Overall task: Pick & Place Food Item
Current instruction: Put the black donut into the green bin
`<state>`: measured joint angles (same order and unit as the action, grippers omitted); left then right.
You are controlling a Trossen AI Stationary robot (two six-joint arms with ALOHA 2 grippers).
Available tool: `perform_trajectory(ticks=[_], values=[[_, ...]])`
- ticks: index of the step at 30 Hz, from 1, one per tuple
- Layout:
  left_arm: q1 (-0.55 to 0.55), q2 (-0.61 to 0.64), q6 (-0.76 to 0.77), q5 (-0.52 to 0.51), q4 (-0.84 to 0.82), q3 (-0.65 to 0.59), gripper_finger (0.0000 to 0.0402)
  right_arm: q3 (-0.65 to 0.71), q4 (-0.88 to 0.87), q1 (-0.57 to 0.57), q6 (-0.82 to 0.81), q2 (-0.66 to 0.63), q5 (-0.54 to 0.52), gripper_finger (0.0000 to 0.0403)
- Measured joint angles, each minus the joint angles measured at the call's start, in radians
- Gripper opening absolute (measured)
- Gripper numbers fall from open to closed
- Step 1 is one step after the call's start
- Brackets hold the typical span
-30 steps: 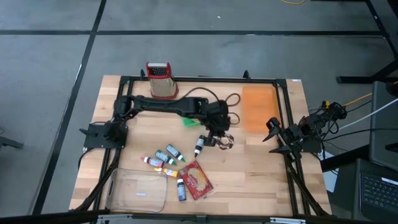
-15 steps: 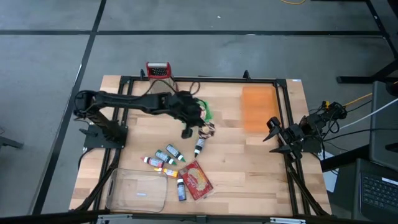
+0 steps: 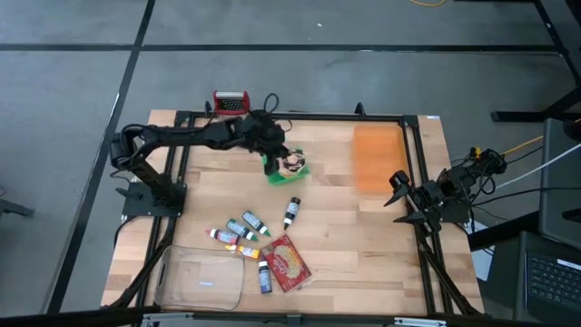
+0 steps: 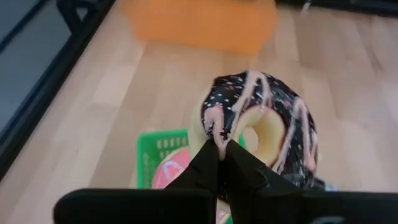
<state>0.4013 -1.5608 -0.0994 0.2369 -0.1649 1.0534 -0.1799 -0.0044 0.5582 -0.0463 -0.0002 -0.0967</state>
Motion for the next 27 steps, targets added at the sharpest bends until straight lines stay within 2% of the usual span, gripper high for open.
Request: perform_trajectory(ticks=[7,13,17,27], values=[[0.042,-0.010,0.000,0.037,-0.040,0.000,0.0008,0.000,0.000,0.000,0.001,0.000,0.000,0.0226],[0.053,-0.104,0.008,0.084,-0.024,0.000,0.0008,0.000,0.001,0.000,-0.002,0.000,0.000,0.0226],[0.053,-0.159,0.008,0.080,0.006,0.000,0.0008,0.000,0.003,0.000,-0.003,0.000,0.000,0.0226],[0.079,-0.167,0.005,0.084,0.021,0.000,0.0008,0.000,0.001,0.000,0.000,0.000,0.003,0.0226]])
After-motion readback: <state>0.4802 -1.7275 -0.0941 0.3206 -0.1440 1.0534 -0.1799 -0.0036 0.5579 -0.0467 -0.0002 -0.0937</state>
